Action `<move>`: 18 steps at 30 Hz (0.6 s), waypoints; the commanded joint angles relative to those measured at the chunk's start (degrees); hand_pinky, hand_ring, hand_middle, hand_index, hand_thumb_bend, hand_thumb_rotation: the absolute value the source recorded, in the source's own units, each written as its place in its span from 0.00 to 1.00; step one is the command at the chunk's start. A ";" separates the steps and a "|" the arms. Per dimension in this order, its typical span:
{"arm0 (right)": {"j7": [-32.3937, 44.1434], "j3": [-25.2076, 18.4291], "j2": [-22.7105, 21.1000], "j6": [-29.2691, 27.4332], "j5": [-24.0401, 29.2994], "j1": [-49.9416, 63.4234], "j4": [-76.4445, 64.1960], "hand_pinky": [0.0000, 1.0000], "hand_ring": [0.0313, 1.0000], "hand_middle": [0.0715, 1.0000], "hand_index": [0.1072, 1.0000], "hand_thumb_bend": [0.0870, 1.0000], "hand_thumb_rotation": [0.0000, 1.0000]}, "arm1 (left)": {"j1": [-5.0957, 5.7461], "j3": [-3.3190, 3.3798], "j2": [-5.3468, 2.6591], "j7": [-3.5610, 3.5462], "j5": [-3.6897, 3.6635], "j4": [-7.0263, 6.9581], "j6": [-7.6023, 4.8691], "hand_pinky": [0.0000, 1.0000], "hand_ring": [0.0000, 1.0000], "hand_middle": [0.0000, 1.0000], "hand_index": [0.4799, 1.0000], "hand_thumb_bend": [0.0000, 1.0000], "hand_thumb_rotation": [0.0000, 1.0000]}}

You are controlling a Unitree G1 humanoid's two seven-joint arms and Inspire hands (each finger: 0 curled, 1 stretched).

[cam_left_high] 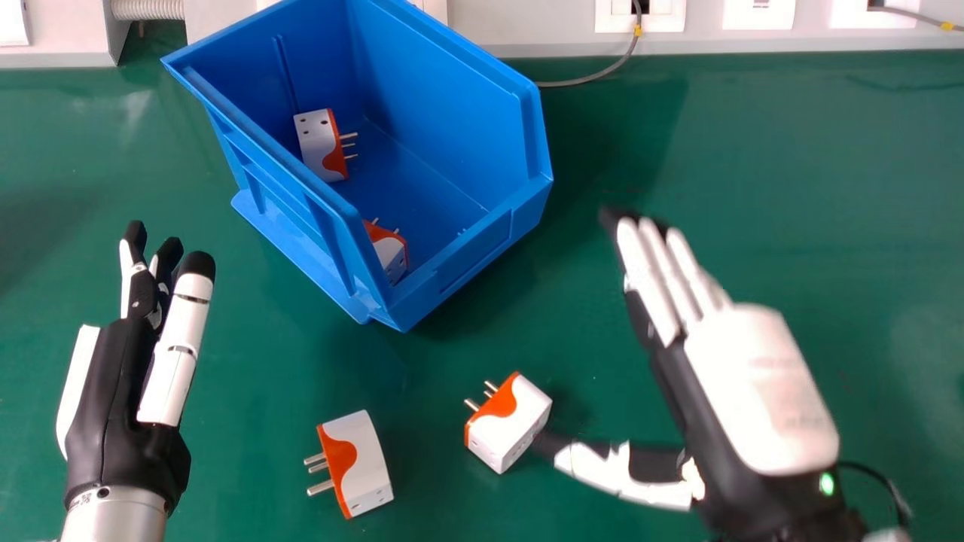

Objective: Pick all objects and put in blue box

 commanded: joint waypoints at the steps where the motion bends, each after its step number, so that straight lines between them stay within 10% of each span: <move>1: -0.04 0.94 0.27 -1.66 -0.31 1.09 -0.74 0.91 1.00 1.00 1.00 0.42 0.42 | -0.15 0.34 0.53 -0.18 -0.14 -1.13 -1.17 0.97 1.00 1.00 1.00 0.43 0.80; 18: 11.36 5.73 2.35 3.18 -4.95 -2.80 4.38 0.93 0.99 1.00 1.00 0.44 0.42 | -0.07 1.19 0.92 -1.23 -0.48 -1.08 -1.66 0.98 1.00 1.00 1.00 0.43 0.80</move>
